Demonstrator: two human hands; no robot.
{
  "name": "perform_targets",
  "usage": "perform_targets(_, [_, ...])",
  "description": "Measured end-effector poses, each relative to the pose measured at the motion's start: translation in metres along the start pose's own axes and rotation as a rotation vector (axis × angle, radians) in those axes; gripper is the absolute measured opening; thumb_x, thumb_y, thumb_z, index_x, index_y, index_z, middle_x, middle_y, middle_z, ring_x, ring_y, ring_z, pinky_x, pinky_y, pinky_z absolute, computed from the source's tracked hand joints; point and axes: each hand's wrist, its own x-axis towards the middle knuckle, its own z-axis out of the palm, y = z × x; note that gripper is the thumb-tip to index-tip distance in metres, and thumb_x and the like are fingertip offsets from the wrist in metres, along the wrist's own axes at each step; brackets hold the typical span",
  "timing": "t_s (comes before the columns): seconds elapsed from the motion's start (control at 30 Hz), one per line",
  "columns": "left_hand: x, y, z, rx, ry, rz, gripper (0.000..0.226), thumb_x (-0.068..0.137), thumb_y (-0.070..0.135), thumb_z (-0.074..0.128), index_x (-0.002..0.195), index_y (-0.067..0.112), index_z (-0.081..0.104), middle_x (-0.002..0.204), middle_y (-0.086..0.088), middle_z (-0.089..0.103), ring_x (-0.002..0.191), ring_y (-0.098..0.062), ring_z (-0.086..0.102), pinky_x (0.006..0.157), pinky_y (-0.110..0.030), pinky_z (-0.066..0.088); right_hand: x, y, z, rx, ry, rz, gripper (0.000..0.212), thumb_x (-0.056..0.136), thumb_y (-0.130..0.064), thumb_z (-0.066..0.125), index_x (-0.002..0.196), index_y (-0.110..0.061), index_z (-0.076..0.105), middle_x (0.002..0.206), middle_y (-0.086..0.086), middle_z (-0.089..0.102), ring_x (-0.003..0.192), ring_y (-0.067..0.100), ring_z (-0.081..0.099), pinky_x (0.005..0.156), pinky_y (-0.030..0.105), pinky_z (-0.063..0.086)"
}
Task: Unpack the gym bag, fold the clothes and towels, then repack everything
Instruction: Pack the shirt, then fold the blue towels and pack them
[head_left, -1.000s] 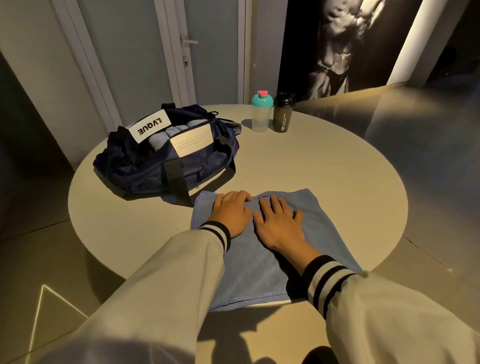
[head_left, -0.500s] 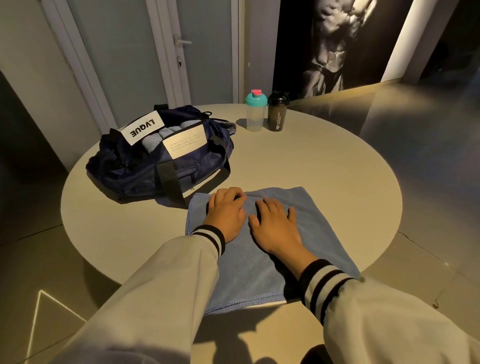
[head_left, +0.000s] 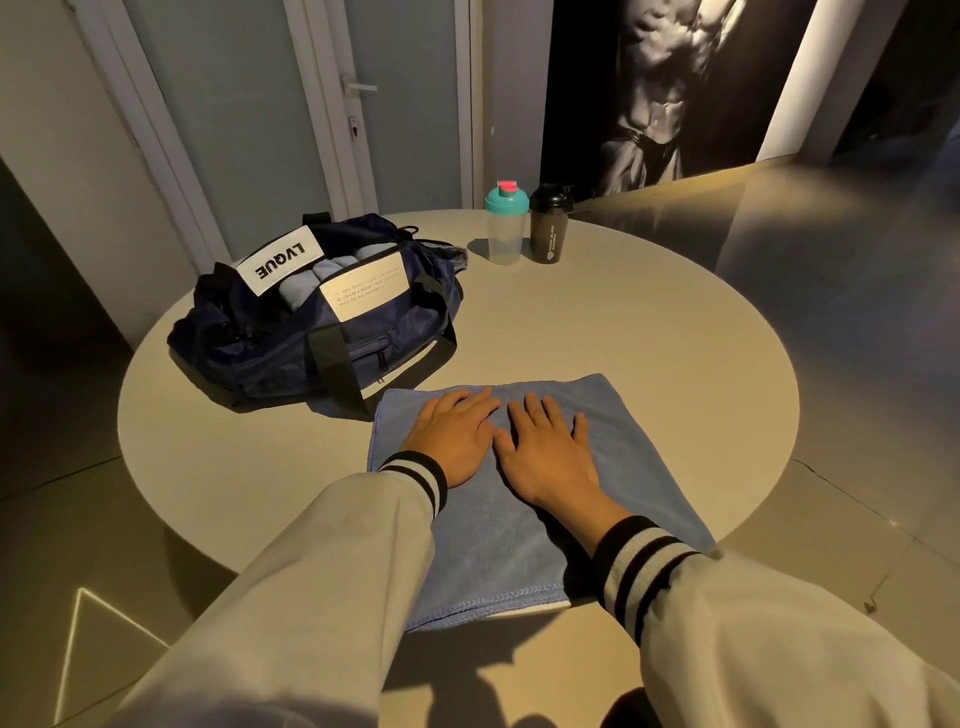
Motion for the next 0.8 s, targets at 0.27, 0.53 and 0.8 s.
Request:
perform_targets(0.27, [-0.026,0.023,-0.013,0.042,0.097,-0.042,0.04,0.105,0.034,0.04,0.143,0.03,0.052,0.149,0.005,0.05,0.134,-0.02,0.041,0.112,-0.036,0.025,-0.007,0.001,-0.01,0.101,0.299,-0.067,0.029,0.1,-0.028,0.042,0.113,-0.017,0.065,0.117,0.005,0.061,0.114,0.027,0.052,0.1,0.042,0.036])
perform_targets(0.53, [-0.093,0.053,0.008,-0.058,0.184,-0.018,0.038,0.105,0.035,0.044,0.14,0.026,0.055,0.145,0.002,0.049,0.136,-0.021,0.036,0.116,-0.037,0.028,-0.071,0.024,-0.022,0.058,0.336,-0.11,0.024,0.098,-0.028,0.05,0.111,-0.015,0.066,0.103,0.006,0.056,0.1,0.029,0.05,0.073,0.036,0.035])
perform_targets(0.8, [-0.13,0.093,0.012,0.033,-0.008,0.122,0.049,0.102,0.053,0.042,0.148,0.038,0.04,0.148,0.007,0.043,0.133,-0.022,0.035,0.113,-0.04,0.027,-0.131,0.053,-0.013,0.249,0.206,-0.159,0.03,0.101,-0.022,0.049,0.125,-0.016,0.065,0.124,0.008,0.059,0.113,0.026,0.051,0.092,0.033,0.041])
